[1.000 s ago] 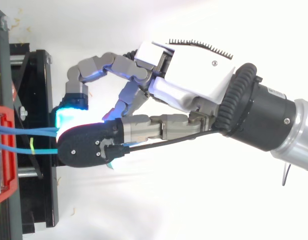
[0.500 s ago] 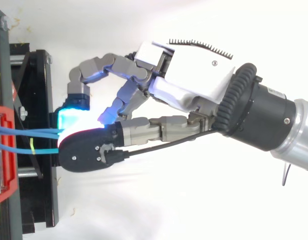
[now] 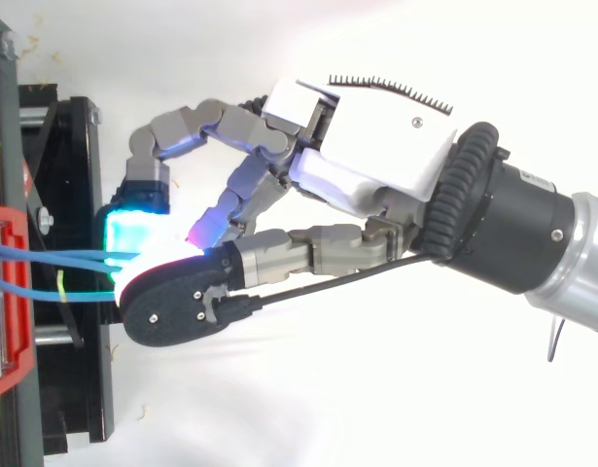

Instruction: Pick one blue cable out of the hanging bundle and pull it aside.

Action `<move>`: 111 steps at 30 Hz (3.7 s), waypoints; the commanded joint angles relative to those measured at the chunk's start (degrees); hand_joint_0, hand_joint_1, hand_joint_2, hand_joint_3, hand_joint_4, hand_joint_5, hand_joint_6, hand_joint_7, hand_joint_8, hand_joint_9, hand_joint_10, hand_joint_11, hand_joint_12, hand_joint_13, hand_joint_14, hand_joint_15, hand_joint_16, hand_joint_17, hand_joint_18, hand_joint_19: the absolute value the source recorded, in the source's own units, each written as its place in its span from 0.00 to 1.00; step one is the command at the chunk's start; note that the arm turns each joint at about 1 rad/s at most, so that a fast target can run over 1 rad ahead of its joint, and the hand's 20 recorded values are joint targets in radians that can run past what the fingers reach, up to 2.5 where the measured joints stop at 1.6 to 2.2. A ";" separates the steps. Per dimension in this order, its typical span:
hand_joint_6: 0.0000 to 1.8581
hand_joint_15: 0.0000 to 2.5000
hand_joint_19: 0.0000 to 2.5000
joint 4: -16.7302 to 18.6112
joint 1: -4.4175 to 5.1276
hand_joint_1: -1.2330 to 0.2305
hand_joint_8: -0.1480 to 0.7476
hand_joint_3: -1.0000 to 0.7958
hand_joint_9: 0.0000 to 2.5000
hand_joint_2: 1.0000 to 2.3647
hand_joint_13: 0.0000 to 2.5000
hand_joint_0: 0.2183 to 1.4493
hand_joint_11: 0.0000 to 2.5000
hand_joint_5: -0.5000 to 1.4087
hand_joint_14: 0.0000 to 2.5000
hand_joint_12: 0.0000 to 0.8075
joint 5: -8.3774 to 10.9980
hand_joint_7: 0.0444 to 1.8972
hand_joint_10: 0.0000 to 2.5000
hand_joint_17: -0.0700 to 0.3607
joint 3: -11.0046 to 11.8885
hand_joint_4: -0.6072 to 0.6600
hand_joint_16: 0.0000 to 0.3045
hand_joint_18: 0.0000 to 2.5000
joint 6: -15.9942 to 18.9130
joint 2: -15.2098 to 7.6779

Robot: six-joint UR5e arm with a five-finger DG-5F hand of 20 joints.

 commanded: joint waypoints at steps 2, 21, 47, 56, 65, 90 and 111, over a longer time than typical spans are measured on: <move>0.50 0.29 0.27 0.00 0.01 0.26 0.46 0.29 0.52 0.00 0.46 0.36 0.34 0.21 0.01 0.38 0.00 0.59 0.01 0.40 0.00 0.31 0.15 0.41 0.00 0.01; 0.46 0.20 0.22 0.09 0.01 0.34 0.46 0.52 0.45 0.01 0.42 0.28 0.13 0.22 0.01 0.44 0.00 0.57 0.00 0.49 0.09 0.42 0.20 0.44 0.00 0.01; 0.46 0.15 0.22 0.09 0.27 0.51 0.47 0.51 0.50 0.19 0.41 0.23 0.09 0.23 0.01 0.43 0.09 0.55 0.00 0.52 0.26 0.45 0.22 0.45 0.09 0.01; 0.40 0.16 0.21 0.00 0.36 0.50 0.48 0.50 0.50 0.20 0.41 0.24 0.11 0.24 0.00 0.45 0.09 0.62 0.00 0.52 0.26 0.53 0.23 0.45 0.26 0.01; 0.45 0.20 0.23 0.00 0.27 0.40 0.56 0.53 0.48 0.00 0.39 0.29 0.28 0.21 0.01 0.50 0.09 0.62 0.01 0.53 0.26 0.64 0.23 0.43 1.49 0.01; 0.48 0.16 0.19 -10.55 -0.87 0.34 0.51 0.58 0.40 0.19 0.39 0.25 0.11 0.23 0.00 0.46 -0.09 0.68 0.00 0.51 0.26 0.48 0.22 0.45 -2.55 4.05; 0.48 0.22 0.20 -11.34 -0.25 0.31 0.52 0.59 0.42 0.18 0.39 0.26 0.17 0.23 0.01 0.49 2.90 0.68 0.00 0.51 0.18 0.47 0.22 0.42 -7.30 4.32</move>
